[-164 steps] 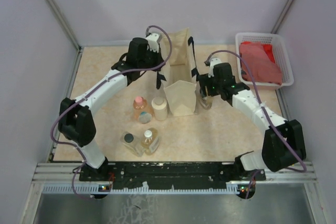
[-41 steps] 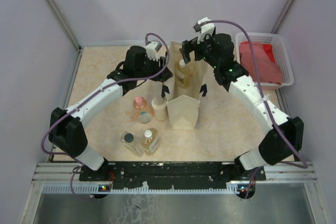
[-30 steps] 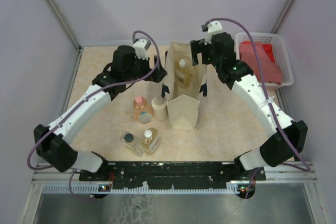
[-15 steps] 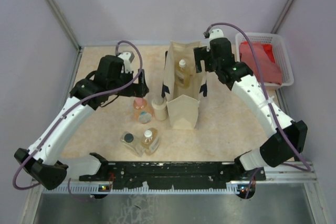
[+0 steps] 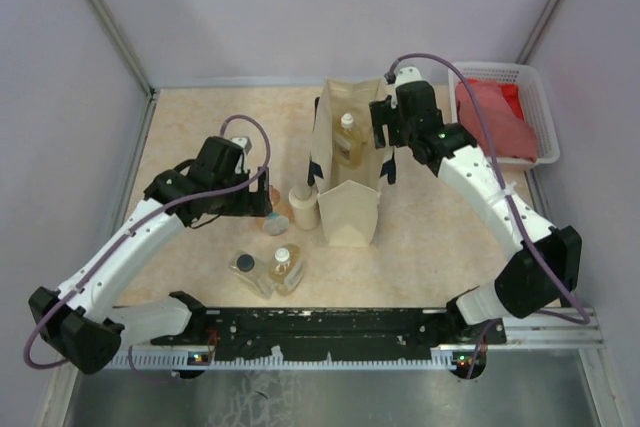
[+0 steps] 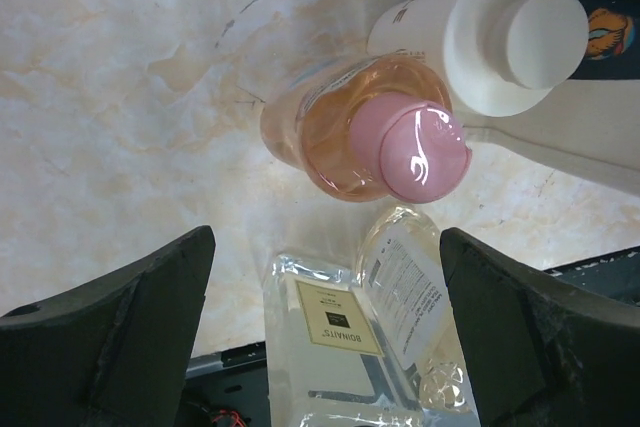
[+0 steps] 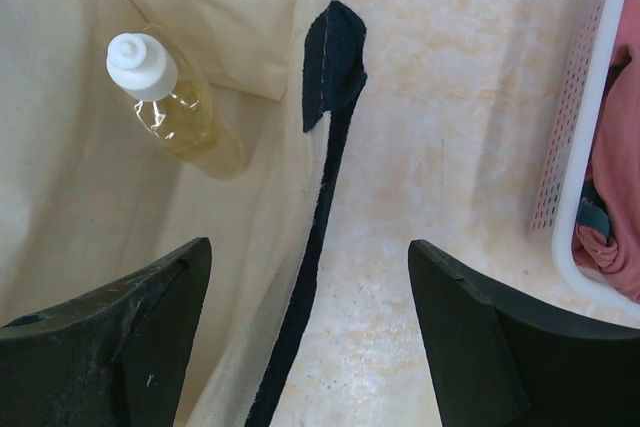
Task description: Place the personal care products into the canvas bag
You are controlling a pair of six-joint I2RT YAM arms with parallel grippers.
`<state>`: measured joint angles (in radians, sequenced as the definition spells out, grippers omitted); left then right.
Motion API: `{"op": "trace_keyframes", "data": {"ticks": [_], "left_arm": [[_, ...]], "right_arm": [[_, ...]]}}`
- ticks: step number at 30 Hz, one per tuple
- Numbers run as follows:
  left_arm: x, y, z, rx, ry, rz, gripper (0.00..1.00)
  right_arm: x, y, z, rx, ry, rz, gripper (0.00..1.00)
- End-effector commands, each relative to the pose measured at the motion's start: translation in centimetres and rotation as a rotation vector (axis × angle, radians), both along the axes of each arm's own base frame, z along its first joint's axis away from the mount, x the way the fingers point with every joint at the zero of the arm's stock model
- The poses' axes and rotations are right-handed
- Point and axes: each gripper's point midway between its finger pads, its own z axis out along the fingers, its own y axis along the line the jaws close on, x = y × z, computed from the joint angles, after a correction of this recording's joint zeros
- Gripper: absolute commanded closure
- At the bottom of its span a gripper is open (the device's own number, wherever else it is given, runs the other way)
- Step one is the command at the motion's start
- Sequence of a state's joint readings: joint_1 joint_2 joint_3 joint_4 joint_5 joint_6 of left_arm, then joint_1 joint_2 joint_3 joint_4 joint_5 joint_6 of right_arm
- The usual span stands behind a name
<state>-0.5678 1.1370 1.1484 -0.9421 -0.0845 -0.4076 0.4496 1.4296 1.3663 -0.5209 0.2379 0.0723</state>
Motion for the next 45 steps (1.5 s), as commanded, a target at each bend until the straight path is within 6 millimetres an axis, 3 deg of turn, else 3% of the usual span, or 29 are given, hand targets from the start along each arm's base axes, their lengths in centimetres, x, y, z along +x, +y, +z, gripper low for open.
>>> {"op": "trace_keyframes", "data": {"ticks": [1,10,17,26,29,33,38,45], "left_arm": [[1.5,-0.9,-0.4,-0.027,-0.067,-0.007,0.01],[3.1,-1.9,-3.2,0.029,-0.077,-0.112,0.00],[4.2,-2.0,-4.0,0.067,-0.132,-0.175,0.00],[3.9,-2.7,-5.4,0.051,-0.128,-0.229,0.05],[3.8,-3.0,-5.7,0.043,-0.119,-0.244,0.17],[3.5,-3.2,-6.2,0.040,-0.094,-0.255,0.46],[3.0,-3.2,-6.4,0.034,-0.067,-0.256,0.74],[2.1,-2.4,-6.7,0.037,-0.021,-0.204,0.99]], "right_arm": [[-0.1,0.0,1.5,0.016,-0.049,0.000,0.21],[-0.6,-0.8,1.3,-0.001,-0.048,-0.018,0.20],[-0.9,-0.9,1.0,-0.009,-0.039,-0.021,0.20],[-0.9,-1.1,0.9,-0.015,-0.037,-0.025,0.20],[-0.9,-1.1,0.8,-0.016,-0.035,-0.024,0.21],[-0.9,-1.1,0.7,-0.019,-0.030,-0.025,0.21],[-0.9,-1.1,0.4,-0.024,-0.026,-0.027,0.22],[-0.8,-1.1,0.0,-0.034,-0.018,-0.023,0.22]]}}
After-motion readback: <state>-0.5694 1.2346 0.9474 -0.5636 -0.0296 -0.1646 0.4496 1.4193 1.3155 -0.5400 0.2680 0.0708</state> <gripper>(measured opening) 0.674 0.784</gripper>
